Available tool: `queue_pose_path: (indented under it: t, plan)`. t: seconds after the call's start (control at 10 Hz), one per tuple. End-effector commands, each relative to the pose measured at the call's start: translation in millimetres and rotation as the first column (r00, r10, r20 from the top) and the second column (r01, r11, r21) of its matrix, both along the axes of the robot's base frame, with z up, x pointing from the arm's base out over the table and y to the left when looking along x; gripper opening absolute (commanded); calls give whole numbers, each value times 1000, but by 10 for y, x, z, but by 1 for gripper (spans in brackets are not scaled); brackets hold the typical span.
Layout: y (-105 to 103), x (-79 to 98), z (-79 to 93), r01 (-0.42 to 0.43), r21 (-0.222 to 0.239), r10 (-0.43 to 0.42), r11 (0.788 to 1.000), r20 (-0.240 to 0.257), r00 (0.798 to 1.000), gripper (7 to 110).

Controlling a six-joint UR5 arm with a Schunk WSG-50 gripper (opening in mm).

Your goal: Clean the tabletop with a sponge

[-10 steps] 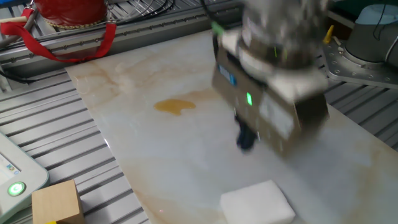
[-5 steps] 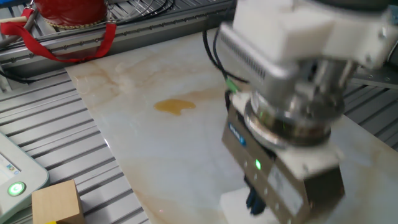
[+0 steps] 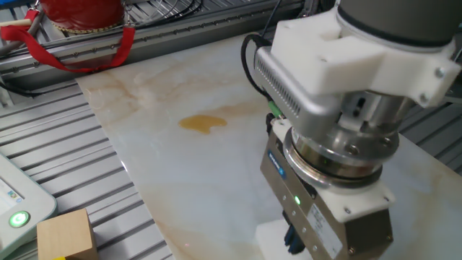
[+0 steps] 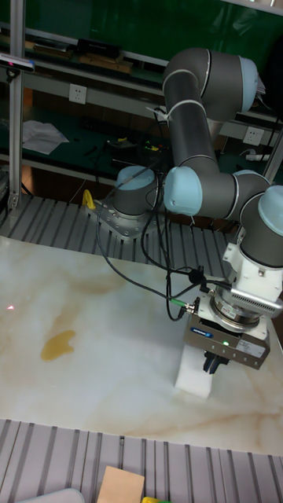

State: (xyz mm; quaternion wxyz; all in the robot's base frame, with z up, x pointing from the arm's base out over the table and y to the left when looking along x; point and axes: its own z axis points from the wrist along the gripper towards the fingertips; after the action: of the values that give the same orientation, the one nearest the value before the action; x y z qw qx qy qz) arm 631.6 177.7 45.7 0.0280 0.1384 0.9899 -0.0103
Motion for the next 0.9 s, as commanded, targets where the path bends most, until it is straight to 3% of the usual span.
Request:
queue_pose_path:
  t: [0.0,0.1,0.4,0.5,0.6,0.7,0.8]
  plan:
    - [-114,-128,-18,25,-7,-25,1000,-31,999,7]
    - [-95,-122,-41,22,16,-21,1000,-26,999,7]
    - [-122,-79,-21,15,13,-15,1000,-17,1000,7]
    - [-282,39,-6,-12,-53,14,999,29,999,7]
    - [-347,44,0,7,-78,-5,997,33,999,7]
    - [-321,40,-3,29,-65,-27,997,34,999,7]
    - [-281,162,7,30,-48,-26,998,82,996,7]
